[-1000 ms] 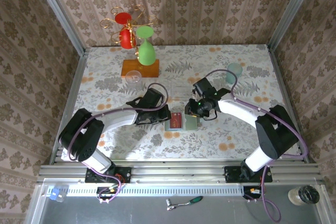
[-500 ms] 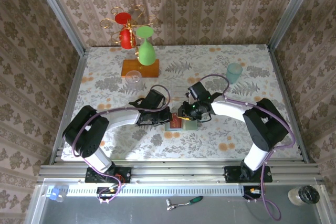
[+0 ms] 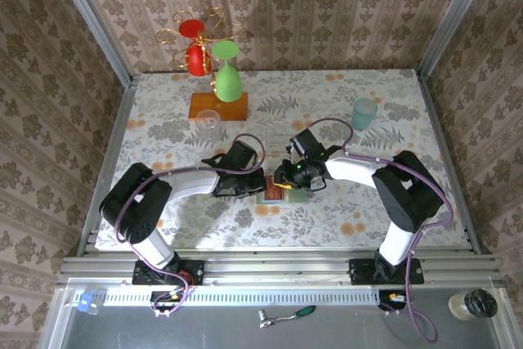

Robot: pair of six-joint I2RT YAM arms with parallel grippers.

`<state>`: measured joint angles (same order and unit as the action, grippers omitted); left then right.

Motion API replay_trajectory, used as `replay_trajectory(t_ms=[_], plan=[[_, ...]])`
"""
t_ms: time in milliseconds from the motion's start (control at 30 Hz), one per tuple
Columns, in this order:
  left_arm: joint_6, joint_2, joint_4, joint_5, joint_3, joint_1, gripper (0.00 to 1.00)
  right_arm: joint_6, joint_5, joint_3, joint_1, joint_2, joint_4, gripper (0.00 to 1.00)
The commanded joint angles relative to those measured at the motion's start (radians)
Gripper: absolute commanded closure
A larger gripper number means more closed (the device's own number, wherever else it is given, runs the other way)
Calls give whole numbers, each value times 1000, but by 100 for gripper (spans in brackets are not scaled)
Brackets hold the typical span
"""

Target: Take the credit cards out of the card holder

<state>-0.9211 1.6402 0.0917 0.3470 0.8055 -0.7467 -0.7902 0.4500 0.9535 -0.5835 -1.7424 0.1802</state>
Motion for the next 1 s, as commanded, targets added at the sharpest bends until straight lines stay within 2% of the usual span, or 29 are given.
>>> replay_trajectory(t_ms=[0,367,967], plan=[[21,12,42,-14,-10,-5,100,-11,14,-21,-6,-25,-9,76],[21,11,49,-16,-6,-6,100,-1,-7,-27,-6,-46,8,77],[27,0,54,-18,-3,-8,100,38,-94,-7,-7,10,98,77]])
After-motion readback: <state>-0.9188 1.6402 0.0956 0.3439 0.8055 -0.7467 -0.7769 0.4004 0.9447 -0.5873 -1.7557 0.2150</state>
